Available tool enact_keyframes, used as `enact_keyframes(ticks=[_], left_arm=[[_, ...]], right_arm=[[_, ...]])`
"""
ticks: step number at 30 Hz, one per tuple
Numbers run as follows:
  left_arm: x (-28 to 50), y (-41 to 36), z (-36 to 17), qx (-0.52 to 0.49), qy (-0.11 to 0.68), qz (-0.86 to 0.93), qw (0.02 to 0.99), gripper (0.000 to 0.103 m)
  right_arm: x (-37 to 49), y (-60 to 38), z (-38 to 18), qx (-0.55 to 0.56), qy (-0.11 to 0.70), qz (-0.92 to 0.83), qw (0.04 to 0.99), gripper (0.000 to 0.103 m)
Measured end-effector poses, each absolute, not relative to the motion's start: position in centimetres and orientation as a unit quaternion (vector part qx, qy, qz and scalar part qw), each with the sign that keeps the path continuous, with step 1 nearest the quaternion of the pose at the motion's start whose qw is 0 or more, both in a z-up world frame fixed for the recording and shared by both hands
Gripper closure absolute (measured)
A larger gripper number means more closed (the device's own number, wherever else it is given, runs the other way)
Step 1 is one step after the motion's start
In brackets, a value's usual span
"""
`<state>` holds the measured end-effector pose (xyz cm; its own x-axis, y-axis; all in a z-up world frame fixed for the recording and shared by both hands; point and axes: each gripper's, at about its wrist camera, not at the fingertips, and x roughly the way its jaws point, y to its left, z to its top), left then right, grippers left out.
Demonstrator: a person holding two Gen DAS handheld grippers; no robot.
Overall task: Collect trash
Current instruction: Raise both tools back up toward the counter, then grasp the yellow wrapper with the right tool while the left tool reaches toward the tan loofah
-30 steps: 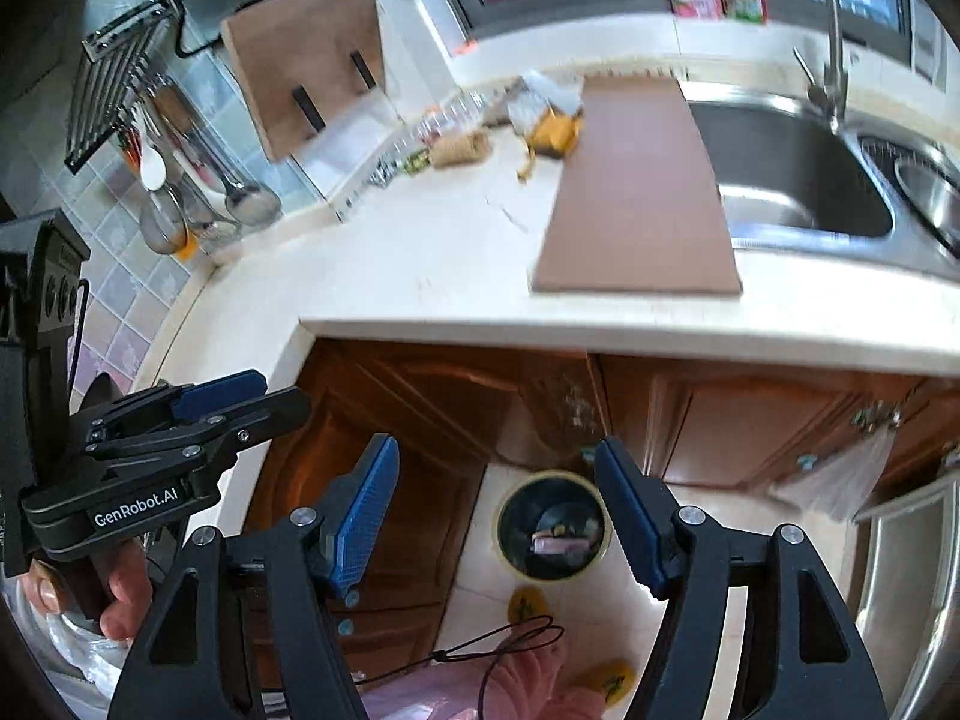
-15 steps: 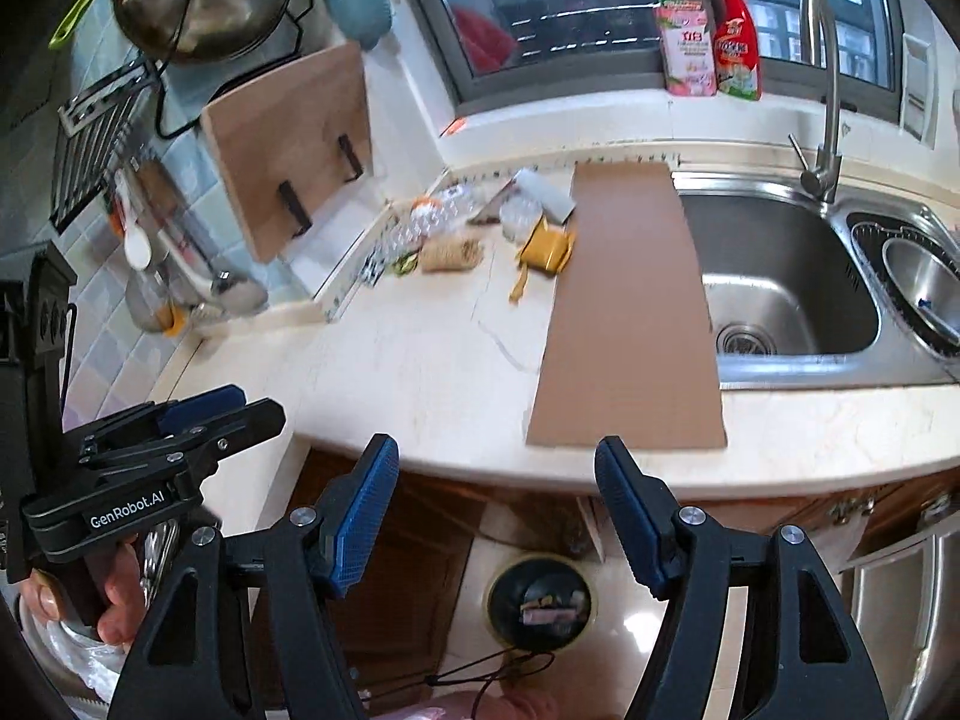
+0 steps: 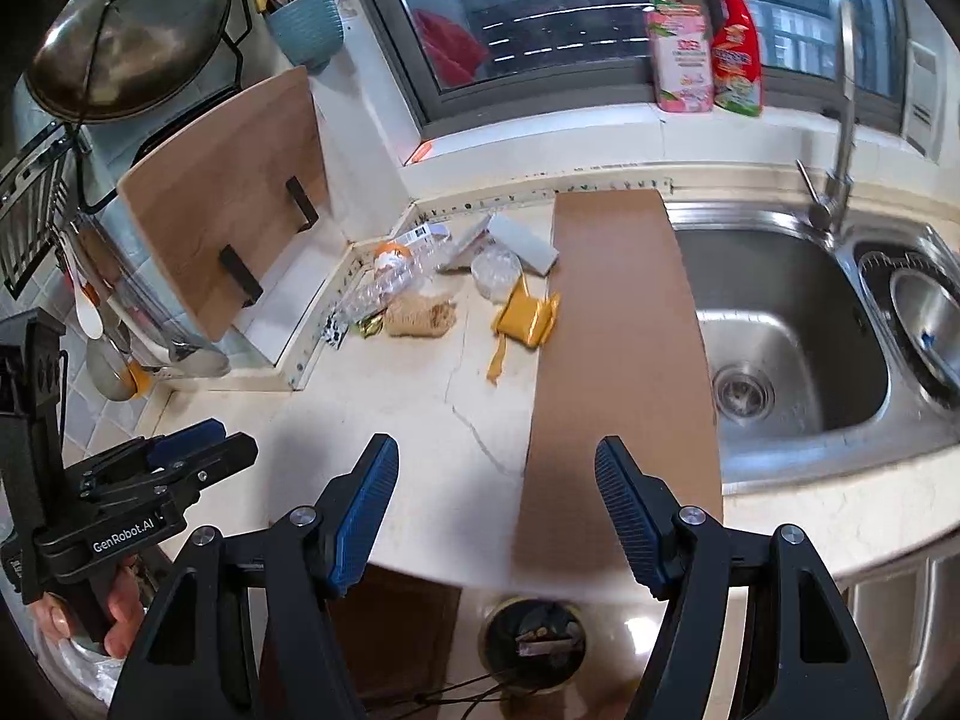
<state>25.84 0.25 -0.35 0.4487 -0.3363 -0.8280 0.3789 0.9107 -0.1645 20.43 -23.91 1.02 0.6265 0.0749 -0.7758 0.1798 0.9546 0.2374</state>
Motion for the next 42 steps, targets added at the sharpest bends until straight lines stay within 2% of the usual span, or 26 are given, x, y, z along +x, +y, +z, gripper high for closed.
enact_keyframes(ticks=[4,12,19,28,31,33,35,36,38,42], left_arm=[[29.2,-0.6,-1.2,0.021,0.491,-0.189,0.850,0.055],[36.2,-3.5,-4.6,-0.001,0.537,-0.159,0.828,0.055],[42.1,-5.2,-8.4,-0.032,0.573,-0.135,0.808,0.055],[46.0,-6.4,-11.7,-0.050,0.595,-0.109,0.795,0.055],[47.0,-6.9,-12.2,-0.047,0.598,-0.105,0.793,0.055],[47.5,-7.4,-12.6,-0.044,0.601,-0.104,0.791,0.055],[47.9,-7.7,-13.0,-0.044,0.603,-0.103,0.789,0.055],[48.2,-7.8,-13.2,-0.046,0.605,-0.103,0.788,0.055],[48.7,-8.0,-13.5,-0.051,0.607,-0.102,0.786,0.055],[49.9,-8.1,-14.2,-0.067,0.613,-0.096,0.782,0.055]], right_arm=[[26.0,-25.5,1.4,0.120,0.436,-0.013,0.892,0.029],[38.1,-28.6,-1.7,0.076,0.474,0.050,0.876,0.028],[48.2,-29.7,-8.6,0.006,0.520,0.110,0.847,0.028],[52.3,-27.4,-17.1,-0.043,0.568,0.174,0.803,0.029],[52.9,-26.8,-18.6,-0.050,0.573,0.190,0.796,0.038],[53.0,-26.6,-19.1,-0.049,0.576,0.197,0.792,0.050],[53.4,-26.7,-19.9,-0.047,0.583,0.208,0.784,0.068],[53.3,-26.6,-19.8,-0.047,0.582,0.211,0.784,0.069],[53.3,-26.8,-19.9,-0.043,0.576,0.222,0.786,0.079],[53.8,-27.6,-19.4,-0.023,0.557,0.219,0.801,0.083]])
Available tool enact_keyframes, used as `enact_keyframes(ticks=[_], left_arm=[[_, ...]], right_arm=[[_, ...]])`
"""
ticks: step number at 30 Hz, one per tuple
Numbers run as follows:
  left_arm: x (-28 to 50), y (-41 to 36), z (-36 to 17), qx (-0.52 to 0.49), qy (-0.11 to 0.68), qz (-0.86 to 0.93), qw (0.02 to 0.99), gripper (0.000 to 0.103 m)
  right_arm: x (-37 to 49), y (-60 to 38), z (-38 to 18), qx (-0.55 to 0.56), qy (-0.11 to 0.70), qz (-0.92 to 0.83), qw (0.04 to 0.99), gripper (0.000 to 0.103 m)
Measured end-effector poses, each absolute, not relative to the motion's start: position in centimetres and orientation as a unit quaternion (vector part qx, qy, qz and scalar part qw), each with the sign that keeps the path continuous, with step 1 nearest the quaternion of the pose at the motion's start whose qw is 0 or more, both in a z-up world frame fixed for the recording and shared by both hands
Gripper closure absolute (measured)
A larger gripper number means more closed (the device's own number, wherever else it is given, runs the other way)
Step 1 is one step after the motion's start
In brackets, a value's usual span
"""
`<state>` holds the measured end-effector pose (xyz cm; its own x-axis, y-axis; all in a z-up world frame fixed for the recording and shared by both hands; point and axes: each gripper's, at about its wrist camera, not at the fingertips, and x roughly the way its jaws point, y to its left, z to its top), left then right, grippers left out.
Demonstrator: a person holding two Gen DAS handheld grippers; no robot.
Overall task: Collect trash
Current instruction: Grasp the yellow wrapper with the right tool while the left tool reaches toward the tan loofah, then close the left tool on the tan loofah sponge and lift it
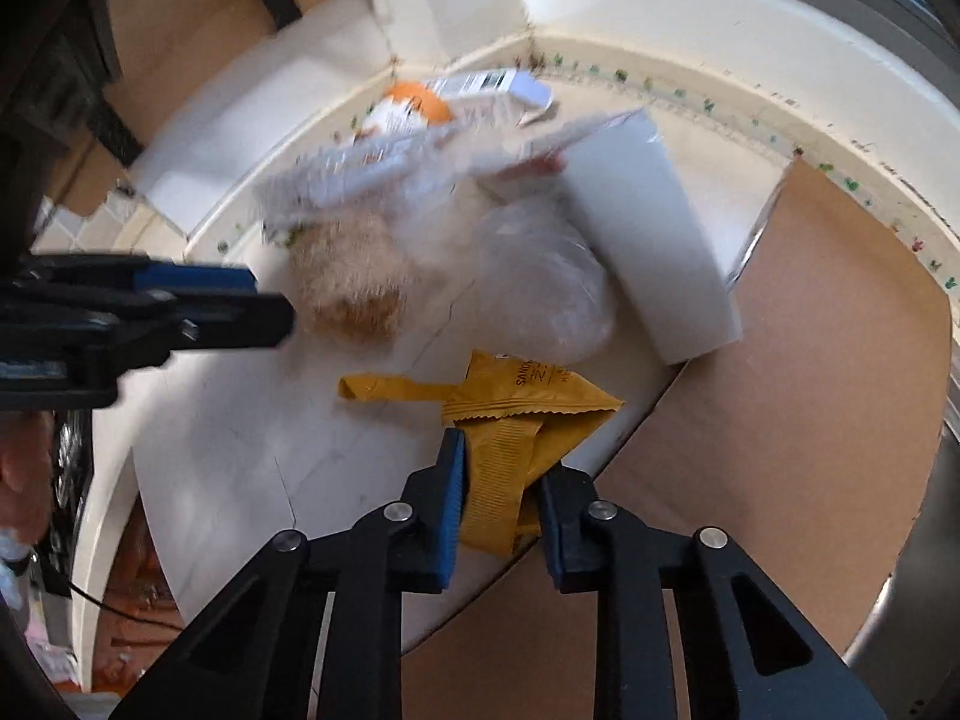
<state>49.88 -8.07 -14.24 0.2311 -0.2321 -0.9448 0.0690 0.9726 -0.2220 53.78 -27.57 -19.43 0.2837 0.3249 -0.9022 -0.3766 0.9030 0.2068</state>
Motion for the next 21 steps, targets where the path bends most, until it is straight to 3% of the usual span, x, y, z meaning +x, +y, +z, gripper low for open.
enact_keyframes(ticks=[12,21], left_arm=[[52.7,-6.1,-16.4,-0.159,0.608,-0.040,0.777,0.055],[53.7,-7.0,-17.1,-0.158,0.585,0.000,0.795,0.055]], right_arm=[[55.3,-30.6,-18.3,0.063,0.510,0.184,0.838,0.085],[54.5,-30.9,-18.7,0.081,0.512,0.176,0.837,0.085]])
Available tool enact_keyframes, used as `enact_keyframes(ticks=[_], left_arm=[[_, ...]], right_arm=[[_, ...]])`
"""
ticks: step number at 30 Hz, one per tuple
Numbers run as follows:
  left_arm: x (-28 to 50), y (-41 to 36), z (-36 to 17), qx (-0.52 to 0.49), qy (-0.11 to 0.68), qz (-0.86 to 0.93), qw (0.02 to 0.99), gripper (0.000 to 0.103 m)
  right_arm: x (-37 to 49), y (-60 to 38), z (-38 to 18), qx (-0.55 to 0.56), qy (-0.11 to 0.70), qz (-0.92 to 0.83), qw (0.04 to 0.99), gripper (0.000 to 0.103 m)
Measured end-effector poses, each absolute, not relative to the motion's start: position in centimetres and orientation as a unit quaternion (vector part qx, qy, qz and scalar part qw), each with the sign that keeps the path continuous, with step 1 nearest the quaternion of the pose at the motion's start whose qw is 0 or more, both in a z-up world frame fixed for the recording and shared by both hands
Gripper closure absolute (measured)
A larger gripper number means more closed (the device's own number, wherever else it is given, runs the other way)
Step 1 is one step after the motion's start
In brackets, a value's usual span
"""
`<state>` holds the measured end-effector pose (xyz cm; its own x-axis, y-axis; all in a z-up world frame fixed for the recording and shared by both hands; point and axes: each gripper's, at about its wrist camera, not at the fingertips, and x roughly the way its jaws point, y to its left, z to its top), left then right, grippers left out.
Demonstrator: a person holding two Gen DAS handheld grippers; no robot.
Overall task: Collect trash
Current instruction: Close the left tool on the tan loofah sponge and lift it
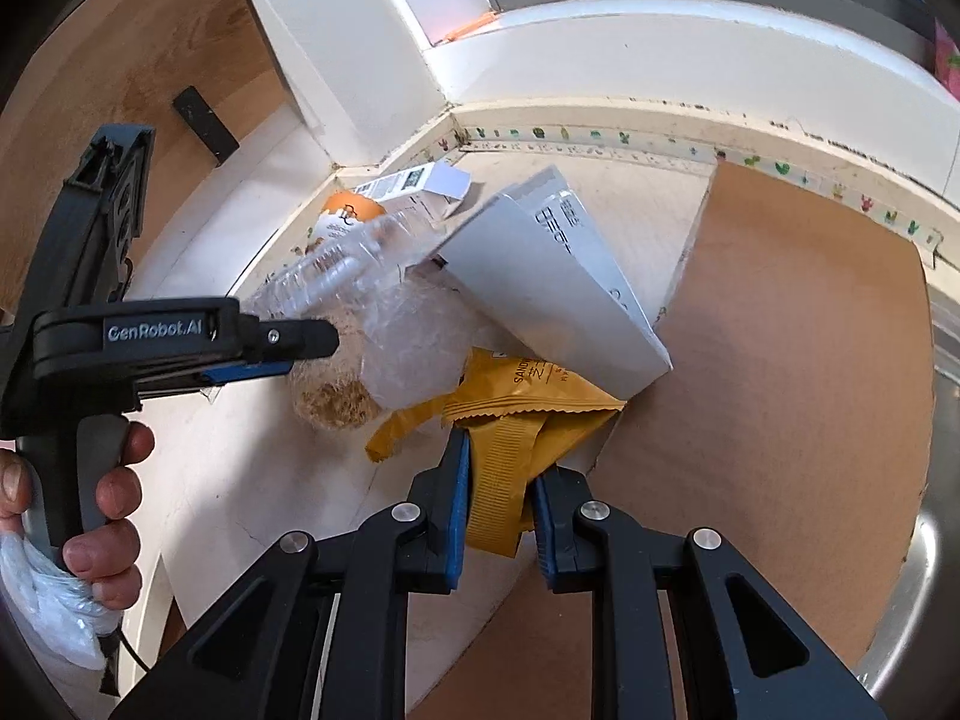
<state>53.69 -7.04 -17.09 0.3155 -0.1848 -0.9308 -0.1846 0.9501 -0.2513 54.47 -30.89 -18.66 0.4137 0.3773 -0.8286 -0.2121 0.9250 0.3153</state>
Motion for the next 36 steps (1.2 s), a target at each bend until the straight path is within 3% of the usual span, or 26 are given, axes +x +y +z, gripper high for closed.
enact_keyframes(ticks=[12,19,24,31,36], left_arm=[[52.9,-5.2,-17.8,-0.216,0.587,0.055,0.778,0.055],[53.8,-4.5,-19.3,-0.243,0.586,0.083,0.768,0.046],[54.1,-5.2,-20.7,-0.241,0.597,0.087,0.760,0.046],[53.1,-5.8,-19.9,-0.211,0.594,0.079,0.772,0.065],[51.0,-5.5,-18.8,-0.195,0.601,0.053,0.773,0.069]], right_arm=[[54.2,-31.4,-19.4,0.098,0.521,0.182,0.828,0.085],[54.3,-31.3,-19.7,0.100,0.524,0.187,0.825,0.085],[54.3,-31.3,-19.8,0.104,0.523,0.188,0.825,0.085],[53.6,-31.5,-19.3,0.108,0.520,0.182,0.828,0.085],[52.5,-31.4,-18.7,0.109,0.517,0.175,0.831,0.085]])
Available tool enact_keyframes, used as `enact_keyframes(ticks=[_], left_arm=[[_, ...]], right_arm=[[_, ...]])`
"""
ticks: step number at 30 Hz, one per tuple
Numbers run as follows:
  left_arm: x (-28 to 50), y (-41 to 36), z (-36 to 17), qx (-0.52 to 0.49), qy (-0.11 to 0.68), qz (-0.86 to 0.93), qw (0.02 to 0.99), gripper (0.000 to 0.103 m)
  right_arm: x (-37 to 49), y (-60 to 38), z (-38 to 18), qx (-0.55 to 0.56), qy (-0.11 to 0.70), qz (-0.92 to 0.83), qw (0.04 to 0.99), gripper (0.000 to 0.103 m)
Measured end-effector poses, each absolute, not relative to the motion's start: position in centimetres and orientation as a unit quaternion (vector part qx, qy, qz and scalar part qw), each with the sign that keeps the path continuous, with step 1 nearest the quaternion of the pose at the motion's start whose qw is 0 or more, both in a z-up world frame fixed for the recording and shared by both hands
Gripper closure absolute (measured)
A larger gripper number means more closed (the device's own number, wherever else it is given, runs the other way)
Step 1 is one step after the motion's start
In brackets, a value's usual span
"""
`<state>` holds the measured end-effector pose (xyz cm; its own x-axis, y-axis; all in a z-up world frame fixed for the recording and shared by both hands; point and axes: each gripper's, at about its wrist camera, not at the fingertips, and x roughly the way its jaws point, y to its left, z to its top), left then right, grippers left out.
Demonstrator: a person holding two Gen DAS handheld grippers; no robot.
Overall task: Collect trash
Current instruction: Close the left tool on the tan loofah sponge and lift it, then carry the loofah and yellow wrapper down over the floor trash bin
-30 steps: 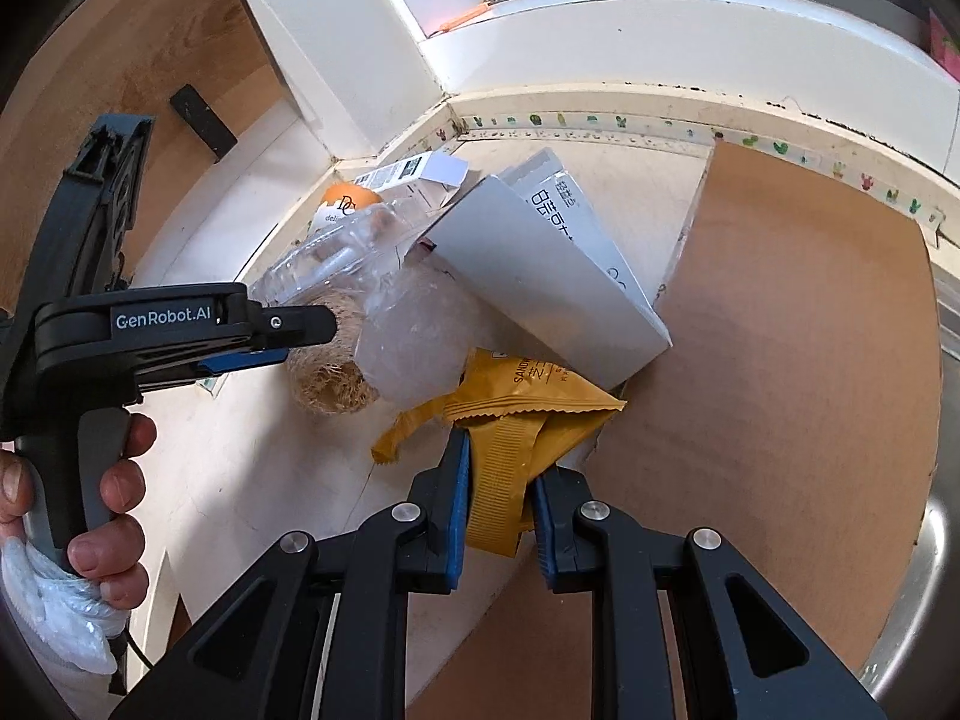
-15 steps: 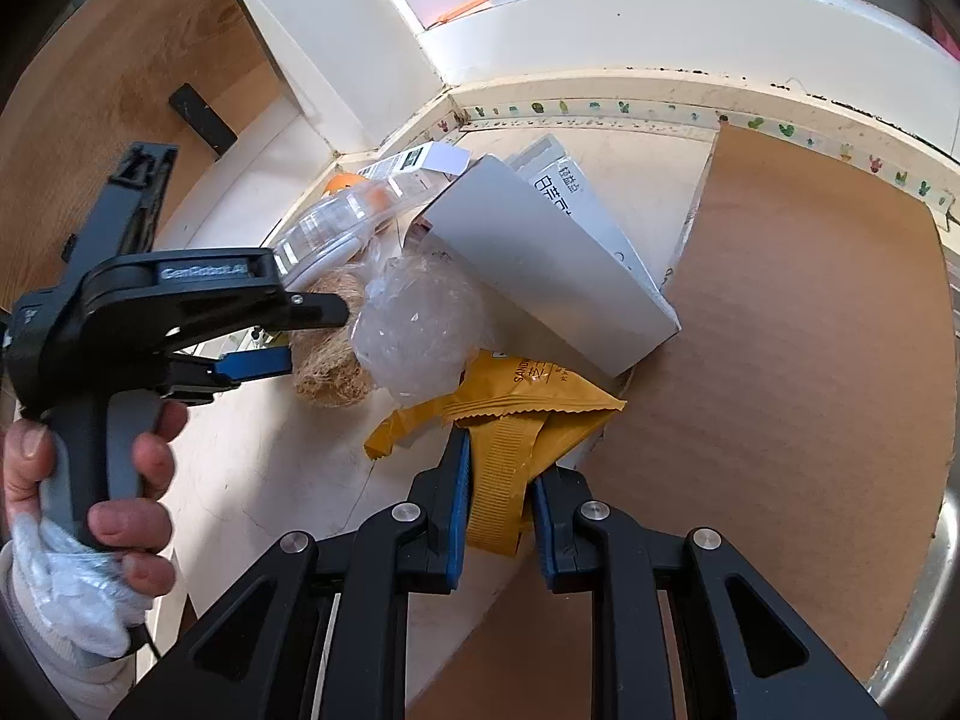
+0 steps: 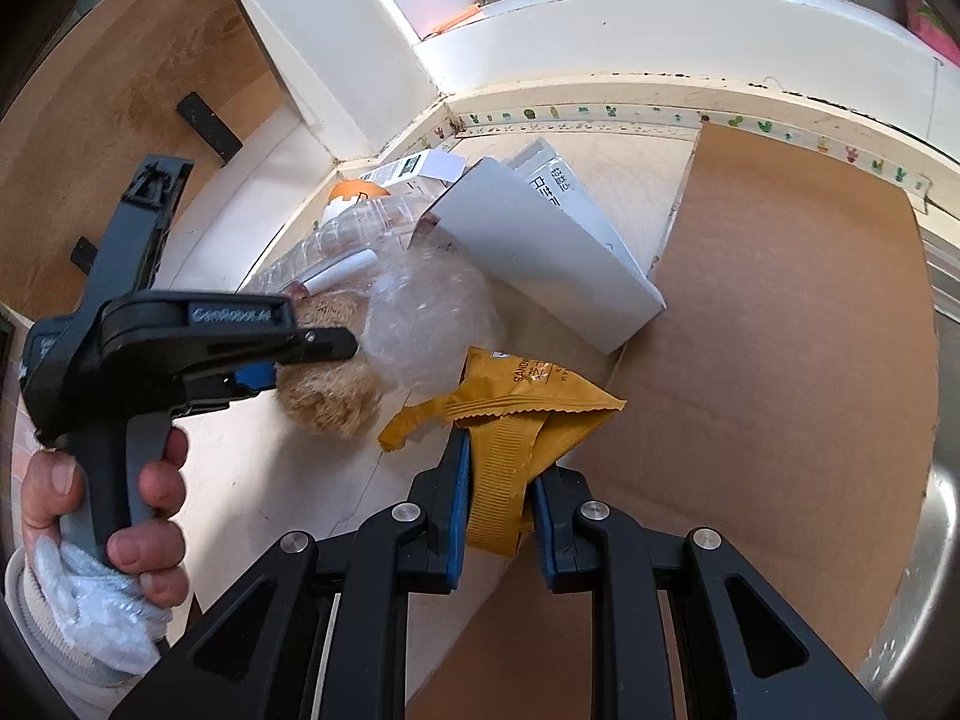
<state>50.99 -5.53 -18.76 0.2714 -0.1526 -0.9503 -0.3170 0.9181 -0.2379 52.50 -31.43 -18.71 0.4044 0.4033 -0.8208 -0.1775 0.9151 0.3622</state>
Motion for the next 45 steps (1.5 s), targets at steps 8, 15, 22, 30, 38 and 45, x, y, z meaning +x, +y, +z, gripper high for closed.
enact_keyframes(ticks=[8,15,22,30,38,45], left_arm=[[45.3,-3.8,-15.6,-0.172,0.598,-0.006,0.783,0.070],[40.0,-1.5,-12.9,-0.135,0.593,-0.058,0.792,0.071],[32.9,1.3,-10.9,-0.088,0.582,-0.110,0.801,0.071],[25.8,3.6,-9.9,-0.056,0.569,-0.166,0.803,0.071],[18.9,3.6,-10.5,-0.034,0.576,-0.215,0.788,0.071],[14.8,3.4,-13.2,-0.037,0.601,-0.225,0.766,0.071]], right_arm=[[48.0,-30.3,-16.4,0.112,0.503,0.150,0.844,0.085],[42.1,-27.8,-13.9,0.125,0.487,0.119,0.856,0.085],[34.3,-23.5,-11.9,0.136,0.468,0.095,0.868,0.085],[25.6,-19.3,-11.6,0.139,0.461,0.071,0.874,0.085],[17.5,-15.9,-13.3,0.134,0.485,0.059,0.862,0.085],[12.2,-14.1,-16.1,0.120,0.528,0.071,0.838,0.085]])
